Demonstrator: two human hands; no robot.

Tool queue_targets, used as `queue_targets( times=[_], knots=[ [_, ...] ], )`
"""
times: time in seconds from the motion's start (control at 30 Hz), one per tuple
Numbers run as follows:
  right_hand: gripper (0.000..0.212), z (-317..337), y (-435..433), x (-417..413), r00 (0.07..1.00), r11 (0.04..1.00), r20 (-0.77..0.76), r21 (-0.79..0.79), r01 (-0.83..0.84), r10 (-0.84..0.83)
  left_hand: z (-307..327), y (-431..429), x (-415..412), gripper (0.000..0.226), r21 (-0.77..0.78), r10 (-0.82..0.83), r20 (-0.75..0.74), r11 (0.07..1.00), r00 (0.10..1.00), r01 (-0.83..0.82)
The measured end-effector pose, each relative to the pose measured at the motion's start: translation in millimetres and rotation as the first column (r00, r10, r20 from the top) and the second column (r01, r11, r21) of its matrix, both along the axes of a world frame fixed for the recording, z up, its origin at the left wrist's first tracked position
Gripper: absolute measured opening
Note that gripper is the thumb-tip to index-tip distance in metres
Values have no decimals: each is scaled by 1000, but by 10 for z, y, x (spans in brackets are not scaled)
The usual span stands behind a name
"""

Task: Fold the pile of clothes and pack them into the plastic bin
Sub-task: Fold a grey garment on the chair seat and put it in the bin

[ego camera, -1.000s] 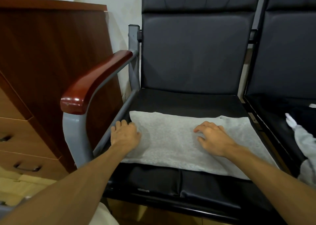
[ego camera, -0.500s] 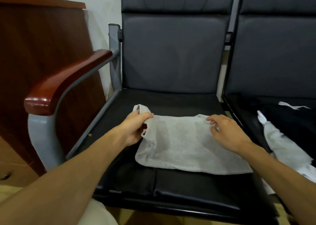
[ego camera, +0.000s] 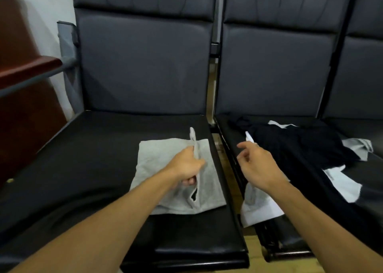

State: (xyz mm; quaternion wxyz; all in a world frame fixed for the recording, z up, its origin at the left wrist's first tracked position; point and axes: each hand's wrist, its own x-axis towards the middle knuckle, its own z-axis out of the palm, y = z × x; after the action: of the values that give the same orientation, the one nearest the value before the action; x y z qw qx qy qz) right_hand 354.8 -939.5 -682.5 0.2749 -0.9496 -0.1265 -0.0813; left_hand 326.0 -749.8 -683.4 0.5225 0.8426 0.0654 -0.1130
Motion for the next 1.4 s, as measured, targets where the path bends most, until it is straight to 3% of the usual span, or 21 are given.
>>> queue_targets(
  times=[0.07, 0.1, 0.17, 0.2, 0.27, 0.33, 0.43, 0.5, 0.63, 0.8, 0.87, 0.93, 0.97, 1.03, 1.1, 1.17, 1.27, 1.4],
  knots=[
    [35, 10, 16, -7, 1000, 1000, -5, -6, -18, 18, -108, -107, -31, 42, 71, -60, -115, 995, 992, 68],
    [35, 8, 31, -7, 1000, 1000, -4, -11, -25, 25, -149, -119, -39, 55, 15, -71, -128, 997, 989, 74],
    [34, -10, 57, -8, 999, 999, -8, -33, -37, 36, -173, -84, -56, 58, -153, -53, -76, 987, 996, 41],
    [32, -24, 63, -12, 999, 998, -15, -41, -40, 40, -192, -29, -72, 54, -154, -41, -16, 987, 999, 38],
    [30, -29, 74, -29, 999, 998, -32, -48, -44, 42, -229, 118, -115, 45, 66, -40, 150, 997, 988, 30],
    [30, -5, 104, -63, 998, 997, -47, -61, -48, 45, -299, 308, -163, 37, 332, -123, 239, 942, 963, 38],
    [28, 35, 194, -143, 996, 995, -69, -85, -57, 51, -380, 547, -315, 35, 609, -293, 68, 769, 954, 193],
    [27, 64, 267, -223, 995, 991, -80, -110, -76, 68, -369, 626, -442, 41, 666, -346, -44, 689, 937, 286],
    [22, 101, 442, -415, 973, 970, -153, -146, -196, 174, -290, 805, -659, 39, 716, -370, -92, 620, 925, 319],
    [15, 79, 767, -618, 897, 907, -298, -168, -386, 326, -173, 1313, -933, 36, 739, -292, -176, 591, 940, 322],
    [15, 57, 906, -668, 869, 881, -335, -178, -438, 365, -132, 1457, -1022, 36, 777, -270, -162, 558, 949, 291],
    [15, 36, 1045, -698, 857, 859, -339, -205, -469, 388, -108, 1486, -1076, 32, 844, -333, -33, 495, 942, 205],
    [15, 26, 1103, -706, 860, 853, -329, -221, -473, 391, -99, 1456, -1097, 27, 835, -381, 60, 525, 923, 163],
    [16, 20, 1172, -693, 872, 860, -317, -235, -453, 372, -67, 1327, -1142, 19, 690, -430, 183, 697, 884, 196],
    [14, 21, 1152, -643, 886, 874, -331, -253, -414, 324, -38, 1153, -1175, 25, 529, -465, 170, 787, 869, 318],
    [14, 9, 1086, -589, 894, 881, -353, -280, -383, 276, -63, 1024, -1160, 33, 520, -513, 105, 759, 852, 393],
    [16, -17, 1019, -534, 908, 900, -350, -276, -336, 231, -126, 973, -1086, 23, 608, -536, 127, 707, 835, 361],
    [18, -44, 1041, -526, 910, 947, -367, -172, -272, 195, -158, 973, -1018, 6, 496, -420, 223, 826, 880, 269]
  ],
)
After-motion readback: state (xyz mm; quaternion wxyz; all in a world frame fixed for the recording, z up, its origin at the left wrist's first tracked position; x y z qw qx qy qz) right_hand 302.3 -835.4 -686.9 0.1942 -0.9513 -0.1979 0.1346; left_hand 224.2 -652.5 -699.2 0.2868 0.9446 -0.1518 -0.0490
